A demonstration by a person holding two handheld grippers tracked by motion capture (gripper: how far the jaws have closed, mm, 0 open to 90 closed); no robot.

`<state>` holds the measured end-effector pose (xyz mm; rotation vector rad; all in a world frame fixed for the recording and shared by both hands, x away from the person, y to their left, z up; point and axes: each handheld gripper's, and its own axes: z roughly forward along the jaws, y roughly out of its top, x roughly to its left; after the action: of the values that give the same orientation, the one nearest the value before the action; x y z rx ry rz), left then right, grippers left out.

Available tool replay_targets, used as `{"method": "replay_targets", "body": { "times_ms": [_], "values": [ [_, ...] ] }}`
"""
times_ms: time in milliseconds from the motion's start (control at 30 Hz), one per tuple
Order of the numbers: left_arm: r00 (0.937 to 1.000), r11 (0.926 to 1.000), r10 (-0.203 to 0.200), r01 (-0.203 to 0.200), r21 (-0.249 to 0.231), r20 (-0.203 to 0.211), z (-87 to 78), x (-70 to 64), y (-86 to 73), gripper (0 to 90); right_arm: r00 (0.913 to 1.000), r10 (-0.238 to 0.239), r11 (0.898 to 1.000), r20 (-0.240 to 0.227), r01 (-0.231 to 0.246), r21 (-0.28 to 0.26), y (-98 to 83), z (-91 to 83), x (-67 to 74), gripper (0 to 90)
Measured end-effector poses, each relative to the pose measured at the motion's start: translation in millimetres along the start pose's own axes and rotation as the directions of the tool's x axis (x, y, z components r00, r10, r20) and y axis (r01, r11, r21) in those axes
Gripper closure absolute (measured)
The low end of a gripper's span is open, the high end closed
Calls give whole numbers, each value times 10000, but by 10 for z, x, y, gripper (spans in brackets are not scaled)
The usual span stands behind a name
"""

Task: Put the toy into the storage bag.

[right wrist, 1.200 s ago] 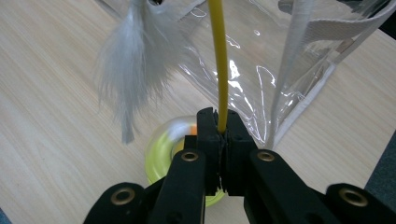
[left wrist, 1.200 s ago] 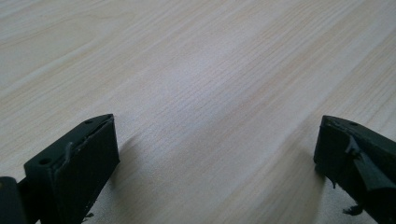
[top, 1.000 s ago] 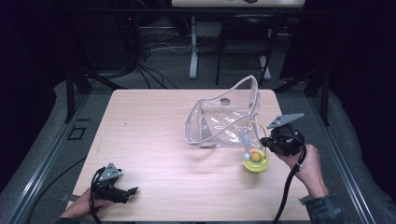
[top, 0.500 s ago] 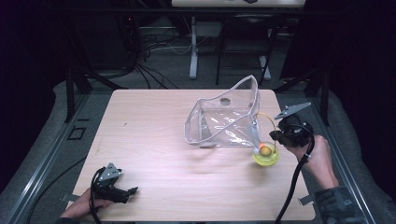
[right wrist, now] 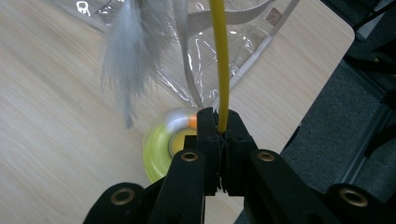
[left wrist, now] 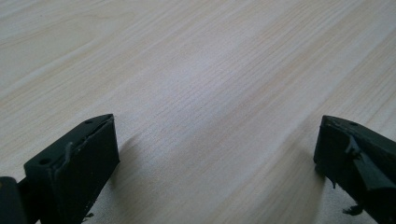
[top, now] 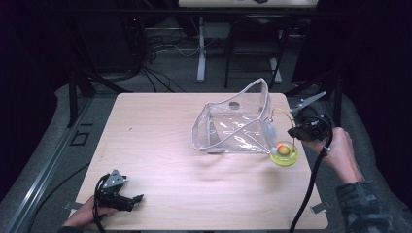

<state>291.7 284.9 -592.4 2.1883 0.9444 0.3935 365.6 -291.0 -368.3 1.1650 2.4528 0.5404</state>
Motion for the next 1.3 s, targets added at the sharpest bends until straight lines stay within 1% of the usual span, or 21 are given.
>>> {"method": "replay_targets", "body": {
  "times_ms": [100,200,300,500,600,767,967,1067,1167,1300],
  "values": [
    [10000,10000,-29,29,-6,8,1,-2,-1,0,10000,26,10000,92,-26,71,50,-24,-45,881],
    [10000,10000,-33,33,-7,18,1,-2,-1,0,9997,-115,9995,199,109,307,127,-56,-86,881],
    [10000,10000,-23,23,-3,19,1,-1,-1,0,9995,-191,9986,239,179,492,192,-79,-113,881],
    [10000,10000,14,-14,34,27,-3,2,1,0,9993,-242,9977,274,223,647,305,-130,-171,881],
    [10000,10000,23,-23,44,35,-3,3,2,0,9988,-357,9961,325,329,822,361,-161,-198,882],
    [10000,10000,17,-18,35,32,-3,2,2,0,9984,-359,9957,447,318,874,442,-216,-232,881],
    [10000,10000,22,-22,39,39,-3,3,2,0,9982,-403,9952,435,362,907,535,-303,-279,881],
    [10000,10000,31,-32,43,39,-3,4,2,0,9980,-468,9941,426,424,997,590,-347,-302,881],
    [10000,10000,25,-25,36,38,-3,3,2,0,9967,-646,9911,487,584,1192,657,-394,-308,881],
    [10000,10000,25,-26,37,38,-3,3,2,0,9953,-778,9898,572,702,1243,748,-461,-305,881]
  ]
}}
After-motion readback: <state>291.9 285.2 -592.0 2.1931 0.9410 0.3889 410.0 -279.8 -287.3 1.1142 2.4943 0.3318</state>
